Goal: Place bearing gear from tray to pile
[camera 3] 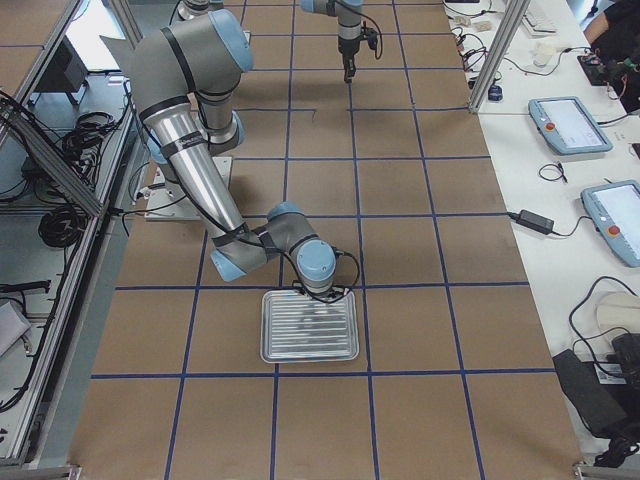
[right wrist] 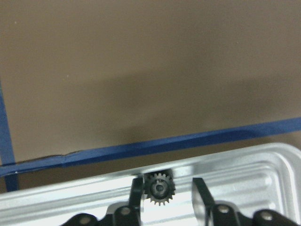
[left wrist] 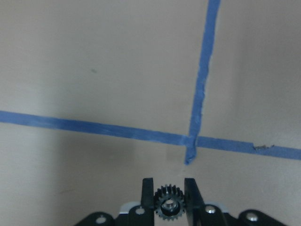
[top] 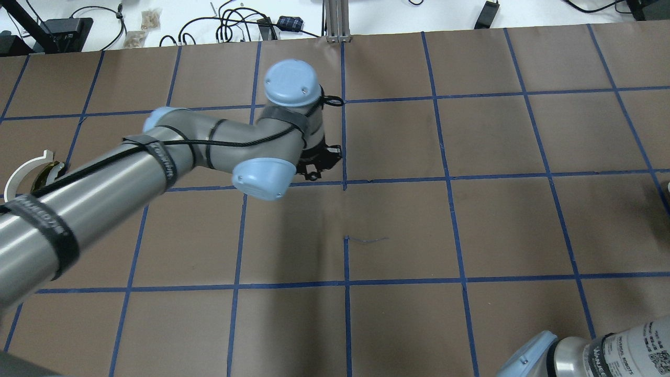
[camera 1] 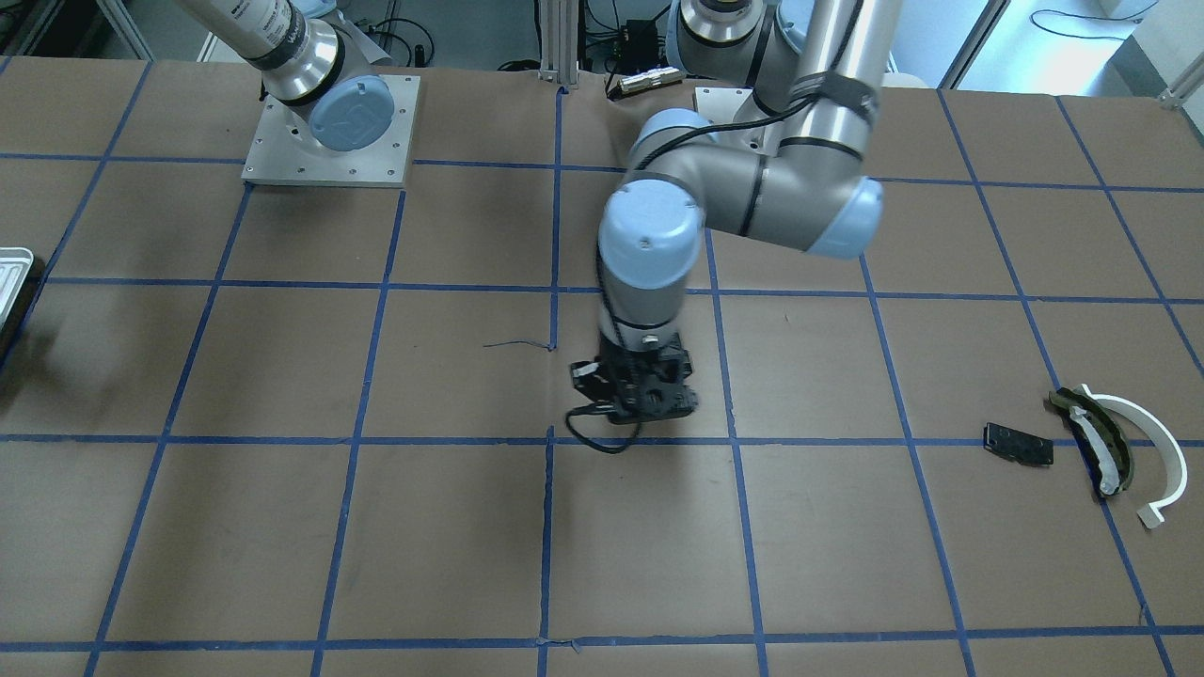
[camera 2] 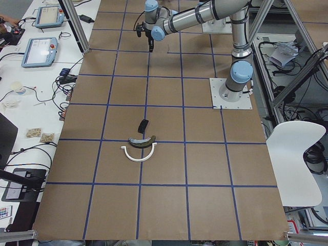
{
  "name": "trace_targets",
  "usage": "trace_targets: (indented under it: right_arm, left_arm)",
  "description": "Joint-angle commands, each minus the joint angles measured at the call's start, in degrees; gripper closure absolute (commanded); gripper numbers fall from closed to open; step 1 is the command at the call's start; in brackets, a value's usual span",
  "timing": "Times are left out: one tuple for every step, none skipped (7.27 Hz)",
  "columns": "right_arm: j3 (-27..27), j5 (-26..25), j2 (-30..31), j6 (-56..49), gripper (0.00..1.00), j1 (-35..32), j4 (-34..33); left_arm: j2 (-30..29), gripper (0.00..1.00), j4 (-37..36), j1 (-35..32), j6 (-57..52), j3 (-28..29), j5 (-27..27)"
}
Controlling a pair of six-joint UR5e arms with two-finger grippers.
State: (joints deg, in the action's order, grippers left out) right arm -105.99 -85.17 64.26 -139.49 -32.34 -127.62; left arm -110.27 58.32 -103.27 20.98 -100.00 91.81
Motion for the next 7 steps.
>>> trace_targets:
  right_arm:
    - [0.0, -0.5, 0.2, 0.1, 0.78, 0.0, 0.2]
    - [0.1, -0.8, 0.4, 1.2, 0.81, 0.0, 0.4]
    - [0.5, -0.9, 0.8, 3.1, 0.82, 0.0, 0.7]
    - [0.6, -0.7, 2.8, 5.9, 0.82, -0.2, 1.6]
    - [0.6, -0.1, 7.0, 10.3, 0.82, -0.5, 6.1]
    - [0.5, 0.0, 10.8, 16.3, 0.82, -2.8, 10.2]
    - [0.5, -0.4, 14.3, 23.1, 0.82, -6.6, 14.1]
  left_arm:
    - [6.5, 1.00, 8.2, 16.3, -20.5, -0.8, 0.4]
    - [7.3, 1.00, 8.1, 23.8, -30.4, -2.5, 0.3]
    - [6.5, 1.00, 7.3, 32.3, -39.0, -5.4, 0.9]
    - [5.6, 1.00, 2.6, 40.3, -47.4, -8.3, 1.1]
    - [4.5, 1.00, -2.9, 45.6, -54.7, -11.2, 0.9]
    - [3.1, 1.00, -8.2, 47.1, -56.3, -13.6, 1.0]
    - [2.5, 1.00, -11.4, 47.1, -56.1, -16.2, 0.9]
